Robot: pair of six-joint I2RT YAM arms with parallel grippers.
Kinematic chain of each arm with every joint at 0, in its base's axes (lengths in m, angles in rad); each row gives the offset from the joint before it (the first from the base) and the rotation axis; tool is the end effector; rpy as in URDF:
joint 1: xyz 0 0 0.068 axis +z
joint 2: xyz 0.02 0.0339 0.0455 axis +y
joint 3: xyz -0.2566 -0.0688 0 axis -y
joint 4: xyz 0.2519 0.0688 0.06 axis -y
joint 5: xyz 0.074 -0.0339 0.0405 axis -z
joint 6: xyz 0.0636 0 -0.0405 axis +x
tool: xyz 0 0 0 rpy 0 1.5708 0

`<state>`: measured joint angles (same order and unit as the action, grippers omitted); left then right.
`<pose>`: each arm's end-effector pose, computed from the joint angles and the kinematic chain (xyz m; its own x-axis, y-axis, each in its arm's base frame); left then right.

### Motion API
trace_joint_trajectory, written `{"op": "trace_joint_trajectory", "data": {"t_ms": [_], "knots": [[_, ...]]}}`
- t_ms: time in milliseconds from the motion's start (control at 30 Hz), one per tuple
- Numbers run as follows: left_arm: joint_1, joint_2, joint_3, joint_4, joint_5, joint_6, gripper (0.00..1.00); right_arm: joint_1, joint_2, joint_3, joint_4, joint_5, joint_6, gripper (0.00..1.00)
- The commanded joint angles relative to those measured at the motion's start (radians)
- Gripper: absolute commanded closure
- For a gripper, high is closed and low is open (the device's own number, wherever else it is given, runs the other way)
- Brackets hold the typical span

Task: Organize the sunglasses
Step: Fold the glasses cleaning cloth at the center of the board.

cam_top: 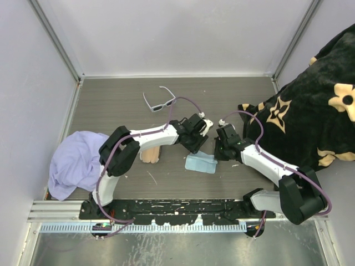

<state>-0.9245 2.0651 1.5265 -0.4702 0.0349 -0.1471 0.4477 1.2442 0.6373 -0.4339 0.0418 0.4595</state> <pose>0.2765 -0.3702 0.1453 -0.6227 0.5822 -0.5228 0.7256 0.6797 -0.1073 0.2250 0.1051 0.1435 -0.8805 0.0687 -0.4691 -0.0256 0.9811 0.1919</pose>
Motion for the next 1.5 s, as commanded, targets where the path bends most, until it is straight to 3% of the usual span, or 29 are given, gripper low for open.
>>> {"op": "trace_joint_trajectory", "data": {"t_ms": [0, 967, 1300, 1467], "knots": [[-0.005, 0.014, 0.05, -0.007, 0.013, -0.016, 0.57, 0.001, -0.014, -0.004, 0.034, 0.007, 0.011, 1.0], [-0.025, 0.079, 0.089, -0.019, 0.019, -0.02, 0.64, 0.001, -0.009, -0.006, 0.035, 0.009, -0.001, 1.0], [-0.026, 0.063, 0.035, -0.011, 0.057, -0.025, 0.92, 0.001, -0.014, -0.009, 0.036, 0.012, -0.002, 1.0], [-0.024, 0.013, -0.05, 0.054, 0.041, -0.047, 1.0, 0.001, -0.013, -0.01, 0.039, 0.011, 0.0, 1.0]]}}
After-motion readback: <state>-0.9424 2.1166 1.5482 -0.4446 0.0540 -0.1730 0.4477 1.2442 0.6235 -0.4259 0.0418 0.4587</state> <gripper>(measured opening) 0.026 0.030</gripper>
